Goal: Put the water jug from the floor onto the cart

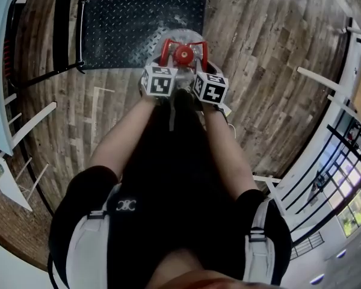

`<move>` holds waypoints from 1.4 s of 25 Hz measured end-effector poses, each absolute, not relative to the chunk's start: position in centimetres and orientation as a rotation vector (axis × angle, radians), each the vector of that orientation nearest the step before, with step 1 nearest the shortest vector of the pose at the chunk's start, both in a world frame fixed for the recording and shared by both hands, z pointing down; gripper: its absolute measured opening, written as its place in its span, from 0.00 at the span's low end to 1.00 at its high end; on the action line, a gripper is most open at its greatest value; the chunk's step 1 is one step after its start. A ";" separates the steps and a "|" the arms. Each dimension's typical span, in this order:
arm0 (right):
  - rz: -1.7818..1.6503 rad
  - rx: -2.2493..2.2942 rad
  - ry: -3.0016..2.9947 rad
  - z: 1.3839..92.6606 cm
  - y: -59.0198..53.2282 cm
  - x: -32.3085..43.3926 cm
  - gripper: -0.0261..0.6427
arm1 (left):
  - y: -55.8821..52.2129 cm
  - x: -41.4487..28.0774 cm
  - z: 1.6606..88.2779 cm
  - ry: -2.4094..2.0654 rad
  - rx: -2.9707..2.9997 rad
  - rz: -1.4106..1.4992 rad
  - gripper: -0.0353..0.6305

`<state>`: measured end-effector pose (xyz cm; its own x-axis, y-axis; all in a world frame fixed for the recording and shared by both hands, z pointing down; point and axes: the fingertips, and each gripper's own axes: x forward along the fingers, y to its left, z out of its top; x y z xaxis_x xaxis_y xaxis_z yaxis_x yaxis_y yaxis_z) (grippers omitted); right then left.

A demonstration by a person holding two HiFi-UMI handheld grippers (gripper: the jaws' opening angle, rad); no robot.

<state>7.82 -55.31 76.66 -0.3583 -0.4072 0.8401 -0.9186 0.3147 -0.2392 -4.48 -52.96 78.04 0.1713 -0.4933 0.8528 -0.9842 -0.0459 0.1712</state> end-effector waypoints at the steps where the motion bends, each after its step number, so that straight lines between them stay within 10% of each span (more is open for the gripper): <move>1: 0.969 1.169 -1.908 76.9 -55.4 7.8 0.14 | -53.1 -4.6 78.3 -1.428 1.653 0.776 0.11; 35: 0.903 1.171 -1.845 79.4 -54.0 9.3 0.21 | -51.5 -5.8 79.2 -1.413 1.630 0.874 0.30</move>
<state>9.27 -53.99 79.45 -0.2932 -0.3942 0.8710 -0.9297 0.3302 -0.1635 -5.81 -51.46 79.24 0.1404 -0.4444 0.8848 -0.9901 -0.0648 0.1246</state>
